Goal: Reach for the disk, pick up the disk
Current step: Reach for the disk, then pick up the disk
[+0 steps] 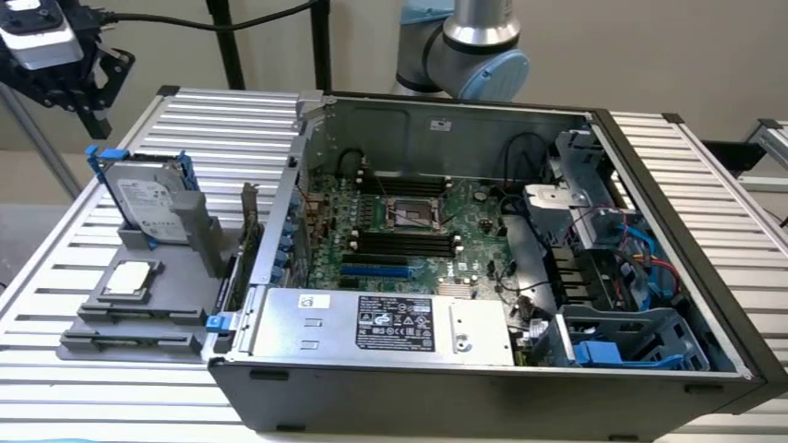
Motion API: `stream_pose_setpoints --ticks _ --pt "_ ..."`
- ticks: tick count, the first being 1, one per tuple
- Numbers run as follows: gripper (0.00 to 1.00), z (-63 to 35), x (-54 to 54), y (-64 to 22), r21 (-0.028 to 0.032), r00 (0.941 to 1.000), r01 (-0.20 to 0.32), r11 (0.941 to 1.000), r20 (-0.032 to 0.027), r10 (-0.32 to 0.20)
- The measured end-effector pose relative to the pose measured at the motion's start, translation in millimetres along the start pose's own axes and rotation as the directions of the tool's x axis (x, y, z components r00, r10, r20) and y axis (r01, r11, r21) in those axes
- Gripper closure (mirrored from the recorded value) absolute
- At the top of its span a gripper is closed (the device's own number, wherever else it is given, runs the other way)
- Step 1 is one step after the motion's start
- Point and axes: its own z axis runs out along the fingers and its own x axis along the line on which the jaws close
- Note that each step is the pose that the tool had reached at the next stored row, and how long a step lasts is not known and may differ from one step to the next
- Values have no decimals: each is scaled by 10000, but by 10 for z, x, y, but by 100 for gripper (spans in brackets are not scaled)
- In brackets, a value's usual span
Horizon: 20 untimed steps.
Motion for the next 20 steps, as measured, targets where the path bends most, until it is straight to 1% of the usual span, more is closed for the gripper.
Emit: stream_pose_setpoints --ticks 3,5,8,10,12,15,18,20 --pt "89 1 0 0 0 9985 540 9985 -20 -540" --pt "89 1 0 0 -1 9958 914 9958 -34 -914" --pt "89 1 0 0 -3 9895 1444 9895 -53 -1444" --pt "89 1 0 0 -5 9835 1809 9835 -67 -1809" --pt "89 1 0 0 -7 9763 2162 9763 -79 -2162" --pt "89 1 0 0 -12 9632 2686 9633 -99 -2686" --pt "89 1 0 0 -17 9471 3206 9472 -119 -3206" --pt "89 1 0 0 -22 9344 3560 9345 -132 -3560"
